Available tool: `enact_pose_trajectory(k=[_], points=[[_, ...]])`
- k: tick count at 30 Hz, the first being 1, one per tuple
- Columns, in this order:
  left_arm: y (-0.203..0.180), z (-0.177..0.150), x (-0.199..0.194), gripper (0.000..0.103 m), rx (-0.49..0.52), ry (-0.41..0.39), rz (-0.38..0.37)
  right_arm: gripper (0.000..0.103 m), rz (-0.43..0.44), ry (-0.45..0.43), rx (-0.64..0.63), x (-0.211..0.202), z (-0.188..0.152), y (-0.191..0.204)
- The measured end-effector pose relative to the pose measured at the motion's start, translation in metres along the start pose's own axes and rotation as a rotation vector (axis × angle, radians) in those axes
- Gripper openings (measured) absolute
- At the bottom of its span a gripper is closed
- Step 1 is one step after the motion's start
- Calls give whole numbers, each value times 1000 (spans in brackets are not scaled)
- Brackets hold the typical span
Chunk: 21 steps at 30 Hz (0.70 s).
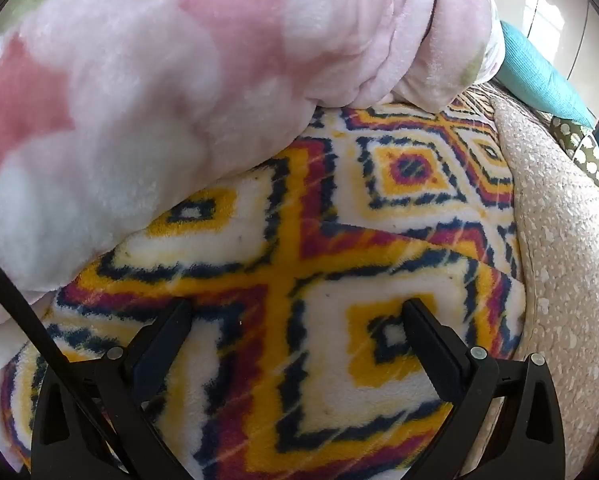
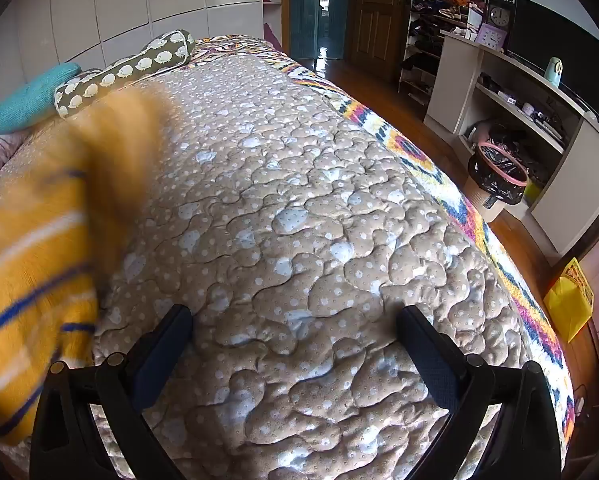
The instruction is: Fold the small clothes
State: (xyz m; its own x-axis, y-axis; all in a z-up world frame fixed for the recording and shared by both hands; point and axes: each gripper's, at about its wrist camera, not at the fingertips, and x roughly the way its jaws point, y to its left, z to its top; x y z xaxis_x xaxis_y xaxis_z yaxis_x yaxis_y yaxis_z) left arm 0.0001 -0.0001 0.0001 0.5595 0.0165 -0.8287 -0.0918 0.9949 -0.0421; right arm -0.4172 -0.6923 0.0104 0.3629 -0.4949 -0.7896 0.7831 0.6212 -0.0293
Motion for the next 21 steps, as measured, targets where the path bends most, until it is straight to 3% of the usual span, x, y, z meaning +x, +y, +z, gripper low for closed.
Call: enact_pose_trajectory(k=[21], points=[[2,-1,1,103,-15,2,-22,103,1,2,1,0,0,0]])
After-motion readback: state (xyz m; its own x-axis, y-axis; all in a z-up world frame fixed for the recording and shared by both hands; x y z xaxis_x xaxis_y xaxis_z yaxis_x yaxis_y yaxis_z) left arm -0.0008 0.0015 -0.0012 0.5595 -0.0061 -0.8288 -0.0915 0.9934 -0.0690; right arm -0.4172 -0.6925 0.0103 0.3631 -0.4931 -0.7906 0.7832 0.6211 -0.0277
